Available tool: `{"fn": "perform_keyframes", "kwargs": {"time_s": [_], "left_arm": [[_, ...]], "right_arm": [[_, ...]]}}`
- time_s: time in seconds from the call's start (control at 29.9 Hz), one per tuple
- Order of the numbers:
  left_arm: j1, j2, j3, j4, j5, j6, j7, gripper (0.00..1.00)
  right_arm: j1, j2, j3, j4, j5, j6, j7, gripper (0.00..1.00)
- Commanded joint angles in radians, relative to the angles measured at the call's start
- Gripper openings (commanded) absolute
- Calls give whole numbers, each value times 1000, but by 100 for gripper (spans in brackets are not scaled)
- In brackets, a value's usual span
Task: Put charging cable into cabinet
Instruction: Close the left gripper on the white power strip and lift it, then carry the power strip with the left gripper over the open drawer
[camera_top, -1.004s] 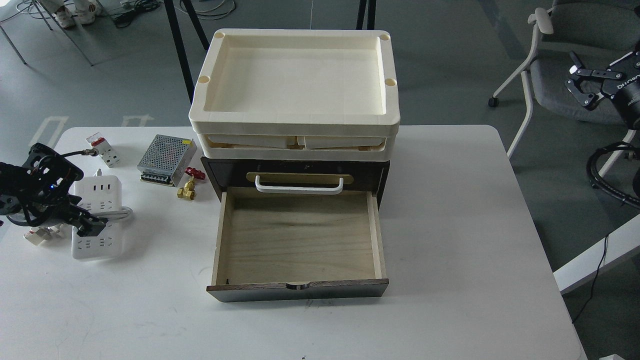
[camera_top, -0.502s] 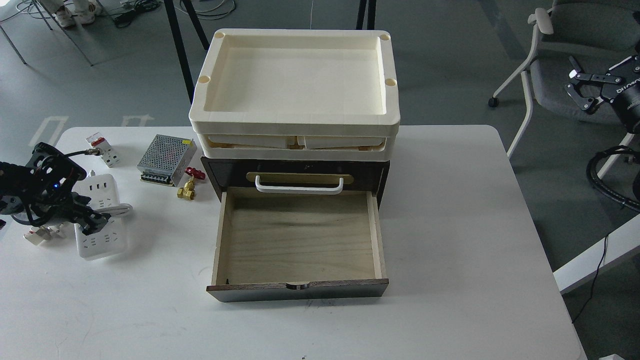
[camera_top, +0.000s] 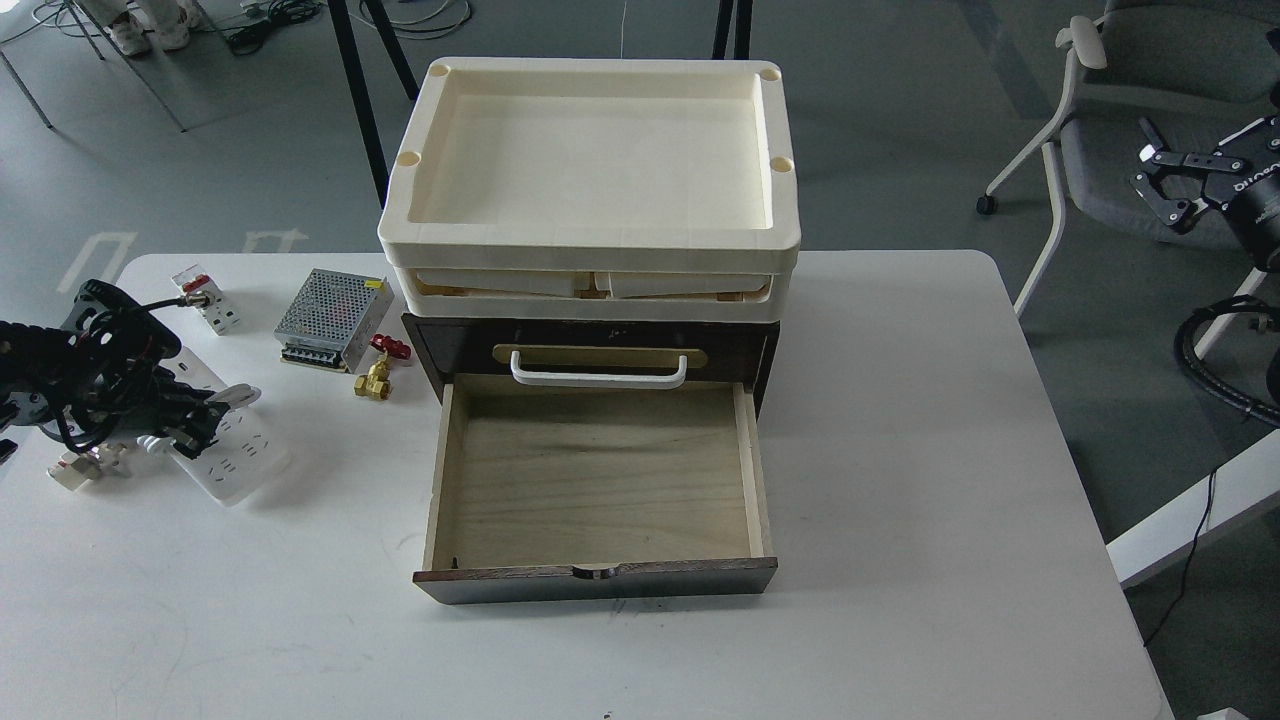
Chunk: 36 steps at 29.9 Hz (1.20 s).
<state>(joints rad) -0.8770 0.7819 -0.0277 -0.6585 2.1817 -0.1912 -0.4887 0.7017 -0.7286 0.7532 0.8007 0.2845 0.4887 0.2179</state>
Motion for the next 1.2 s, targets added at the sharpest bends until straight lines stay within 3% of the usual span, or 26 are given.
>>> {"fn": "perform_keyframes", "kwargs": {"time_s": [0.0, 0.17, 0.3, 0.57, 0.77, 0.87, 0.97, 1.17], "left_arm": [[-5, 5, -1, -3, 0, 1, 0, 1], [-39, 86, -4, -113, 0, -16, 0, 1], [-79, 198, -14, -242, -17, -80, 0, 1], [-115, 535, -18, -708, -252, -234, 0, 1], [-119, 694, -24, -1010, -460, -297, 0, 1], [-120, 720, -60, -1105, -607, -297, 0, 1], [-122, 697, -89, -1107, -767, -297, 0, 1], [-122, 544, -135, -1104, -1062, -297, 0, 1]], "right_arm": [[-1, -2, 0, 0, 1, 0, 0, 100], [-7, -5, 5, 0, 2, 0, 0, 100], [-7, -5, 6, -1, 4, 0, 0, 100], [-7, -3, 17, -8, 5, 0, 0, 100], [-10, 0, 17, -9, 5, 0, 0, 100], [-15, 0, 18, -9, 5, 0, 0, 100], [-15, 0, 18, -15, 5, 0, 0, 100], [-15, 0, 18, -25, 5, 0, 0, 100]]}}
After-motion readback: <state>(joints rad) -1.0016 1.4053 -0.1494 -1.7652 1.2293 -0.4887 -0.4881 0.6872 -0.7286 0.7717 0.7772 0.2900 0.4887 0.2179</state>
